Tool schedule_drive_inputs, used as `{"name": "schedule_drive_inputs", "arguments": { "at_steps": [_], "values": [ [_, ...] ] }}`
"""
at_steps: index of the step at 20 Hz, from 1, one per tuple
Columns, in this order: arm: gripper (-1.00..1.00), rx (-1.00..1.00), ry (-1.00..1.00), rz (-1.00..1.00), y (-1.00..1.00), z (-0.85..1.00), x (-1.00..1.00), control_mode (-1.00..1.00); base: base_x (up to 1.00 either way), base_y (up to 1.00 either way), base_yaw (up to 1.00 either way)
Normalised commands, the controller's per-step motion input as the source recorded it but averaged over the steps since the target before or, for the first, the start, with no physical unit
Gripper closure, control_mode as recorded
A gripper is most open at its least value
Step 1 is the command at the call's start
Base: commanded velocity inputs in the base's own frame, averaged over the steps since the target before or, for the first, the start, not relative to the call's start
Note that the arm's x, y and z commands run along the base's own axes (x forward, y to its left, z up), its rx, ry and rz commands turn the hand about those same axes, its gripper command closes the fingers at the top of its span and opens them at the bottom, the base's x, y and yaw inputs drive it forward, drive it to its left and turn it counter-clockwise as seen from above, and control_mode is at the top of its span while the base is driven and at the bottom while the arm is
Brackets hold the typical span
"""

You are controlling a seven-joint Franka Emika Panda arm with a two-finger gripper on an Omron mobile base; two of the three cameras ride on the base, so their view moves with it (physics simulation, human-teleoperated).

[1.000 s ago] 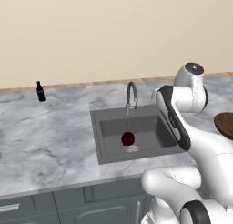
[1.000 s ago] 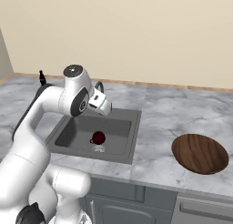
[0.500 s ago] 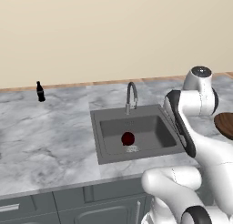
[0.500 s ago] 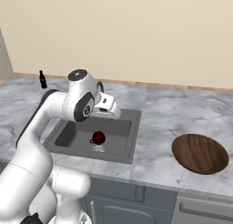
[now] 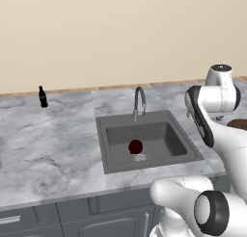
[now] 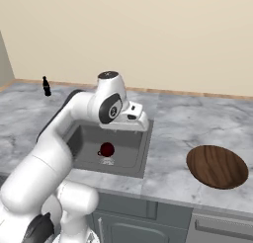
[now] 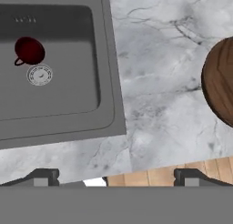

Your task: Pick the mug and place it in the sink. Pick the bowl and place it in the open cabinet and then close the cabinet.

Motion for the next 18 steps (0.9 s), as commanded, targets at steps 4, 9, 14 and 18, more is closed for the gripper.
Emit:
{"name": "schedule_drive_inputs", "arguments": {
  "at_steps": [4, 9, 14, 18],
  "values": [
    [-1.0, 0.0, 0.12, 0.0, -0.49, -0.01, 0.0, -1.0, 0.0, 0.0, 0.0],
    [-1.0, 0.0, 0.07, 0.0, -0.55, -0.08, -0.01, -1.0, 0.0, 0.0, 0.0],
    [-1.0, 0.0, 0.0, 0.0, -0.45, -0.16, -0.02, -1.0, 0.0, 0.0, 0.0],
    [-1.0, 0.0, 0.0, 0.0, -0.28, -0.17, 0.0, -1.0, 0.0, 0.0, 0.0]
  ]
}}
